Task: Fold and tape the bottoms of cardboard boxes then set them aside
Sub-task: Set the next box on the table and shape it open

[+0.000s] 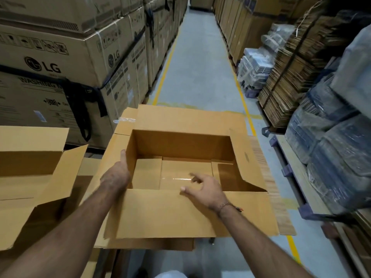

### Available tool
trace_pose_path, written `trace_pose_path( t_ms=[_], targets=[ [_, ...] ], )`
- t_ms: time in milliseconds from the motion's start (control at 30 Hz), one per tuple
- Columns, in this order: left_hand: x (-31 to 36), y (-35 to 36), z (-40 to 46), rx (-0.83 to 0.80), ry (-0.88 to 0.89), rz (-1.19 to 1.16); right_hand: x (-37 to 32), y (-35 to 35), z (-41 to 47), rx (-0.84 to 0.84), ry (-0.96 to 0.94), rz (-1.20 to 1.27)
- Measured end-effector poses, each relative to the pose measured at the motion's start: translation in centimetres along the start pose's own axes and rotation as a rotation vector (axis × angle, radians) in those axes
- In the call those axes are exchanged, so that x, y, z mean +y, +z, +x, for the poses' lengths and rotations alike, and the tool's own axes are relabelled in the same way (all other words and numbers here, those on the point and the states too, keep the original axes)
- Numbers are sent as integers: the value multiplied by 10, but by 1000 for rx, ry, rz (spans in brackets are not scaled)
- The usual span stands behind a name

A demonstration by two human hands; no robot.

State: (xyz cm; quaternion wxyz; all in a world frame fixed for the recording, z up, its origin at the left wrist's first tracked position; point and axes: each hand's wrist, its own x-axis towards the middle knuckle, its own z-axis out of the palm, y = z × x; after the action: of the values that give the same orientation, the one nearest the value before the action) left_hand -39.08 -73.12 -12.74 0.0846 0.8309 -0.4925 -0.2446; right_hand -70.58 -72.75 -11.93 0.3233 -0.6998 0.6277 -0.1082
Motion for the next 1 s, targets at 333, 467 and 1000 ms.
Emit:
trace_pose_path(
  t_ms=[333,467,1000],
  targets=[
    [-6,8,7,58,10,11,138,-100,17,701,488,-421],
    [-4,9,8,81,8,15,172,-117,24,283,563,-228],
    [9,4,-1,117,-40,6,179,-103,42,297,578,-58]
  ],
)
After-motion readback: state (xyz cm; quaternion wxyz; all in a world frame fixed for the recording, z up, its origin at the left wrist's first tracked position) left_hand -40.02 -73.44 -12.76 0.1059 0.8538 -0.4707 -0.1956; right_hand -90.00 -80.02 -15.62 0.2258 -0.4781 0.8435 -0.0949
